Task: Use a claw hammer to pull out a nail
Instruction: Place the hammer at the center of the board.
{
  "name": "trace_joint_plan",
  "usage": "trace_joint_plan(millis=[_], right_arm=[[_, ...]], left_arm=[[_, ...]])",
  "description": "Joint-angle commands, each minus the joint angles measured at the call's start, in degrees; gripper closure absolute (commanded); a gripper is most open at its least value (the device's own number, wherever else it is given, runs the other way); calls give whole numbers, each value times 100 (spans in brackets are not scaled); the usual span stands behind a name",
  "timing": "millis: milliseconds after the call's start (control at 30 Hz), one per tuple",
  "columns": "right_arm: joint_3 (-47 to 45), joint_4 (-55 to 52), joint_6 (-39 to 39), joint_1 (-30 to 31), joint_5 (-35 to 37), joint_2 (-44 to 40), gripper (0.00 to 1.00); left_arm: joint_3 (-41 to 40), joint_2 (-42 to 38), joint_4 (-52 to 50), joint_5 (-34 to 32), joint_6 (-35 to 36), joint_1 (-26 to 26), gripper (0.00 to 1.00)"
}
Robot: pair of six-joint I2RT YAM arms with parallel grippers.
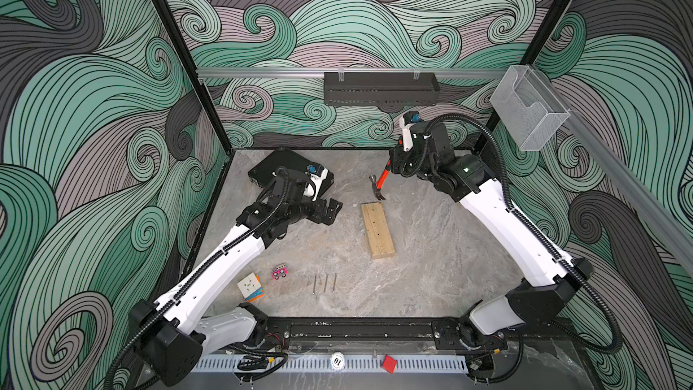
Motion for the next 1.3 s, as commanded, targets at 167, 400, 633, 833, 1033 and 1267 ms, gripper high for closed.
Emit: trace_joint_plan(millis=[167, 400, 633, 833, 1033, 1267], right_arm=[[481, 369, -69, -25, -853, 134, 98], [653, 266, -85, -23, -1550, 312, 98], [776, 199, -44, -20, -2088, 467, 97], [908, 124, -10, -21, -2337, 597, 97], [966, 146, 35, -22, -2417, 673, 97], [1027, 142, 104, -33, -2456, 722, 97]], left_arm=[[833, 747, 547, 898, -10, 25, 2], [1699, 1593, 570, 1636, 162, 24, 4], [2189, 2099, 634, 1990, 197, 10, 8], [2361, 2313, 582, 2154, 256, -32, 13], [2488, 2445, 431, 2105, 311, -104, 38], [2539, 2514, 363, 2076, 334, -175, 54]])
